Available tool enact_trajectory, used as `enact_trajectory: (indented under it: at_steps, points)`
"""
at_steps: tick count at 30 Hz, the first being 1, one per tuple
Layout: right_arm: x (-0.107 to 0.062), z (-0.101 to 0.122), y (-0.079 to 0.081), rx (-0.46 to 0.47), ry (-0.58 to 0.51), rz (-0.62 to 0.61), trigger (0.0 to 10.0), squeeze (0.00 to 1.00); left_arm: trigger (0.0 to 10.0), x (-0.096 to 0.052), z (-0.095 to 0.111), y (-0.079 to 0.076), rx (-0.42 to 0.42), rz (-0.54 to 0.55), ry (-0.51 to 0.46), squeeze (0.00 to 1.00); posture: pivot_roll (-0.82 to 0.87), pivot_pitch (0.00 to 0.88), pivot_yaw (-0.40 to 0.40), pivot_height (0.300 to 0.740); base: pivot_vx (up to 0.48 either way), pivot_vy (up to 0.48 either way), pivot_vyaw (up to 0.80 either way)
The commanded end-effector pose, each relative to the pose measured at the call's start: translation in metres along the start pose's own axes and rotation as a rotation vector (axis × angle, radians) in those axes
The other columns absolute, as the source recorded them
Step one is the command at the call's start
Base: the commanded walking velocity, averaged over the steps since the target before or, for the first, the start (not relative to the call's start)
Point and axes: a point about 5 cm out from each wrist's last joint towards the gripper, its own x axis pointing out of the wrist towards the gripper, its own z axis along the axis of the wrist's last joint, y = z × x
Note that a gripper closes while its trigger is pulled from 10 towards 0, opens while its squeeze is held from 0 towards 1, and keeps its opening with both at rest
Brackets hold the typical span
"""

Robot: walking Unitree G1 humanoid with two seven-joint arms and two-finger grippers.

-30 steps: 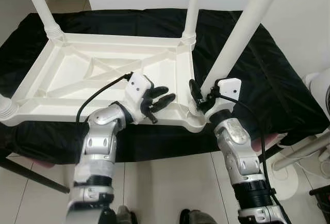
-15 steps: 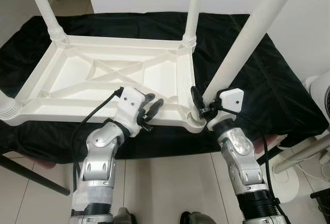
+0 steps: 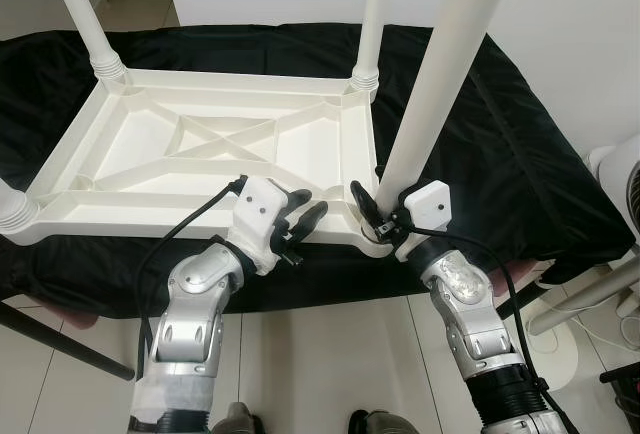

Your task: Building children table

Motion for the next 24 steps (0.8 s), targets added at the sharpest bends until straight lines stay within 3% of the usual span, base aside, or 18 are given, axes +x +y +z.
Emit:
enact_trajectory:
  at_steps: [1, 8, 17, 24]
  points:
    - [-0.010, -0.019, 0.001, 0.011, 0.101, 0.014, 10.0, 0.00, 10.0, 0.000, -0.001, -0.004, 0.001, -0.019, 0.012, 0.00, -0.03, 0.091, 0.014, 0.740, 0.000, 0.000, 0.00]
    - [-0.011, -0.025, 0.001, 0.008, 0.122, 0.053, 10.0, 0.00, 10.0, 0.001, 0.001, -0.005, 0.000, -0.015, 0.021, 0.00, -0.03, 0.095, 0.015, 0.740, 0.000, 0.000, 0.00]
    - [-0.003, -0.023, -0.010, 0.159, 0.155, 0.023, 10.0, 0.00, 10.0, 0.005, 0.005, -0.007, 0.005, -0.018, 0.015, 0.00, -0.04, 0.100, 0.024, 0.740, 0.000, 0.000, 0.00]
    - [0.000, -0.029, -0.016, 0.184, 0.206, -0.010, 10.0, 0.00, 10.0, 0.005, 0.006, -0.007, 0.007, -0.016, 0.012, 0.00, -0.03, 0.104, 0.017, 0.740, 0.000, 0.000, 0.00]
